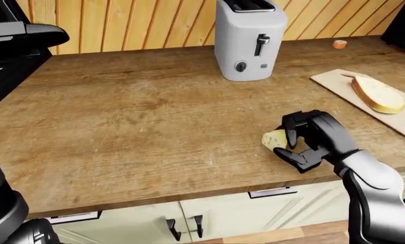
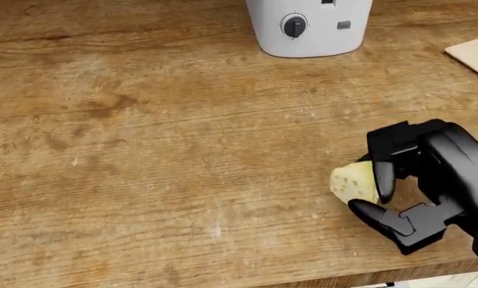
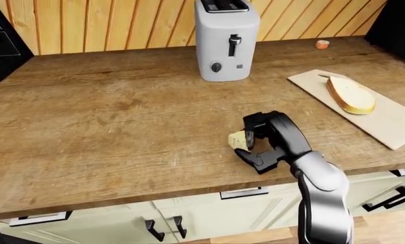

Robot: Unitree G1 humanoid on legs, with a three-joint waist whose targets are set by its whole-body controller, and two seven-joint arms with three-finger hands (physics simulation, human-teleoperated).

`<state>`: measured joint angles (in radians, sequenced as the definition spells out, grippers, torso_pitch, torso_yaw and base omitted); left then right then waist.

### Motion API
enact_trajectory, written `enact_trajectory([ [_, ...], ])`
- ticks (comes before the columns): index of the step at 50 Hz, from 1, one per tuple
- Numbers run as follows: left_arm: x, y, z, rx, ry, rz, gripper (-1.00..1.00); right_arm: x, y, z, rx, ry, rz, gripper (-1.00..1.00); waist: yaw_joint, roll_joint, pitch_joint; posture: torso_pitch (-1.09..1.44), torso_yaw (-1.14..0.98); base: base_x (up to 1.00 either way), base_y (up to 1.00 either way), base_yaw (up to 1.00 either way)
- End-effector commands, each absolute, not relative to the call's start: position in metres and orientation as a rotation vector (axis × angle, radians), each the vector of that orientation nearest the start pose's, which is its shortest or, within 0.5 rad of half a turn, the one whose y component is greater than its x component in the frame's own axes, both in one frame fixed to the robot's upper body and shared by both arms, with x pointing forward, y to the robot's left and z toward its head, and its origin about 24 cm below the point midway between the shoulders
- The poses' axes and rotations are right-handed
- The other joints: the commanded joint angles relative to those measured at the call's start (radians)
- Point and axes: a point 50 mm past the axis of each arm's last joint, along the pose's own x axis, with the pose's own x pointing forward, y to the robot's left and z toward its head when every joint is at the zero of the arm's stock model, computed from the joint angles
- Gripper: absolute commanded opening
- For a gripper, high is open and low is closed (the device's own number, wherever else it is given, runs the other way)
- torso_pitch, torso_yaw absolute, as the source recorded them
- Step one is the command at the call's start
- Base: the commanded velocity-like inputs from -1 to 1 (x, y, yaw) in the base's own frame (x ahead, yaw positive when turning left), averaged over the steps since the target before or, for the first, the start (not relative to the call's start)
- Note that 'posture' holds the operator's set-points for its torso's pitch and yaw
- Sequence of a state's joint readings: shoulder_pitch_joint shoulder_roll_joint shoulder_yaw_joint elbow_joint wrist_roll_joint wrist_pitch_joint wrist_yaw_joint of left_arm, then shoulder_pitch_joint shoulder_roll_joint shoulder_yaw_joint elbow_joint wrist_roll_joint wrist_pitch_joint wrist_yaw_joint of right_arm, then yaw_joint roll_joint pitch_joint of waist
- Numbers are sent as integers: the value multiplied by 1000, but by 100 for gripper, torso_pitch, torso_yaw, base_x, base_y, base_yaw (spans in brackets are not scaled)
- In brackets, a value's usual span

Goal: Pick up the wedge of cheese and place it on the slice of bread to prepare a simple cheese on bread dish.

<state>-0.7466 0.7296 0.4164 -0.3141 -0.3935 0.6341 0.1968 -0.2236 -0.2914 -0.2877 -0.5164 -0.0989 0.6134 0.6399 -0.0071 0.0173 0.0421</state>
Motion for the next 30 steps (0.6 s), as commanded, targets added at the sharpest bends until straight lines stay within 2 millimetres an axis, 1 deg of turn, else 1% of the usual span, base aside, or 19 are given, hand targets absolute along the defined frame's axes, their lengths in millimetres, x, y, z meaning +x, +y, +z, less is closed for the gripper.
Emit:
enact_trajectory([
  [1,251,278,357,155,-695,388,100,255,-212,187,-394,-143,286,-100,0,3,-22,0,0,0,0,0],
  [4,252,278,357,157,-695,387,100,252,-211,194,-417,-164,280,-100,0,3,-22,0,0,0,0,0],
  [7,253,277,356,159,-693,384,100,249,-210,206,-446,-191,260,-100,0,3,-22,0,0,0,0,0],
  [8,253,276,356,159,-693,384,100,248,-210,211,-464,-200,234,-100,1,3,-22,0,0,0,0,0],
  [10,252,275,358,156,-695,381,100,243,-208,223,-455,-219,235,-100,1,3,-21,0,0,0,0,0],
  [11,252,275,358,155,-696,380,100,242,-207,224,-460,-219,235,-100,1,2,-22,0,0,0,0,0],
  [12,251,274,358,156,-697,379,100,239,-207,231,-466,-233,219,-100,1,1,-21,0,0,0,0,0],
  [13,251,274,359,157,-697,378,100,238,-211,238,-491,-254,168,-100,1,1,-20,0,0,0,0,0],
  [15,251,274,358,158,-697,379,100,231,-209,253,-471,-278,152,-100,1,0,-19,0,0,0,0,0],
  [19,252,275,357,156,-694,381,100,226,-213,268,-504,-274,109,-100,4,-3,-15,0,0,0,0,0],
  [22,252,274,357,156,-693,381,100,226,-217,278,-518,-268,60,-100,3,-5,-14,0,0,0,0,0],
  [23,252,275,357,150,-691,379,100,228,-218,280,-496,-253,56,-100,3,-6,-14,0,0,0,0,0],
  [26,251,275,358,150,-690,376,100,227,-219,294,-476,-272,42,-100,3,-6,-13,0,0,0,0,0],
  [30,251,275,356,144,-687,374,100,225,-225,318,-472,-320,-35,-100,5,-5,-8,0,0,0,0,0],
])
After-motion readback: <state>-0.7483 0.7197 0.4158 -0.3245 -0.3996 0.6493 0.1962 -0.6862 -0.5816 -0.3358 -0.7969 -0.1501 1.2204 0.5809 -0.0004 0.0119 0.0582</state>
